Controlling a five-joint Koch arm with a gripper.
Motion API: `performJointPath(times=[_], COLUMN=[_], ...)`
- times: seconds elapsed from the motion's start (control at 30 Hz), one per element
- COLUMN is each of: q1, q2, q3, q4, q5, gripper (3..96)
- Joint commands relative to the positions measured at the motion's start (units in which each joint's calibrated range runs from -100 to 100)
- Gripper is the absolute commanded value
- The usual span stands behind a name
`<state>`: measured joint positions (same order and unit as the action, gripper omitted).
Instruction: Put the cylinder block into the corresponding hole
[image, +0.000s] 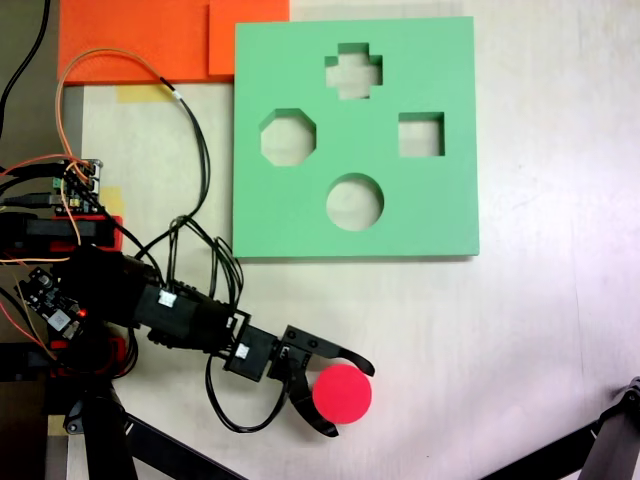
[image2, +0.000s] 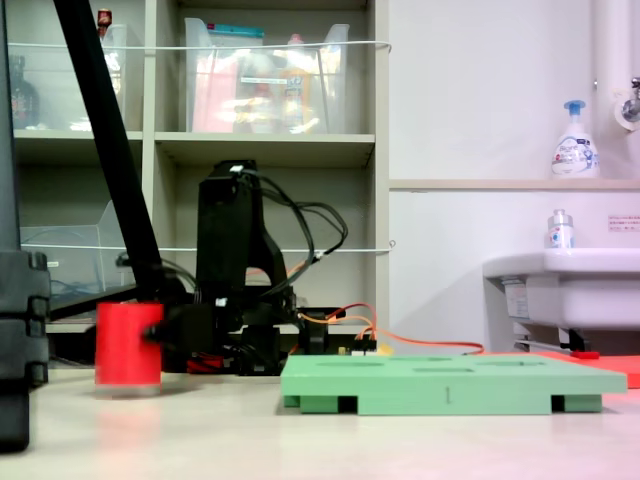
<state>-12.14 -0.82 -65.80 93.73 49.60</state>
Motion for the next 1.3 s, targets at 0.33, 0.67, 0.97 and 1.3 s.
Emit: performJointPath(times=[0.33, 0.67, 0.97, 1.3], q1=[5.23, 6.59, 15.78, 23.0], q2=[-49.88, -57.84, -53.37, -40.24], q3=[-4.39, -7.48, -7.38, -4.99], q4=[-14.44, -17.42, -20.31, -19.73], q5=[0.44, 0.34, -0.1, -0.1], gripper=[36.2, 36.2, 36.2, 36.2])
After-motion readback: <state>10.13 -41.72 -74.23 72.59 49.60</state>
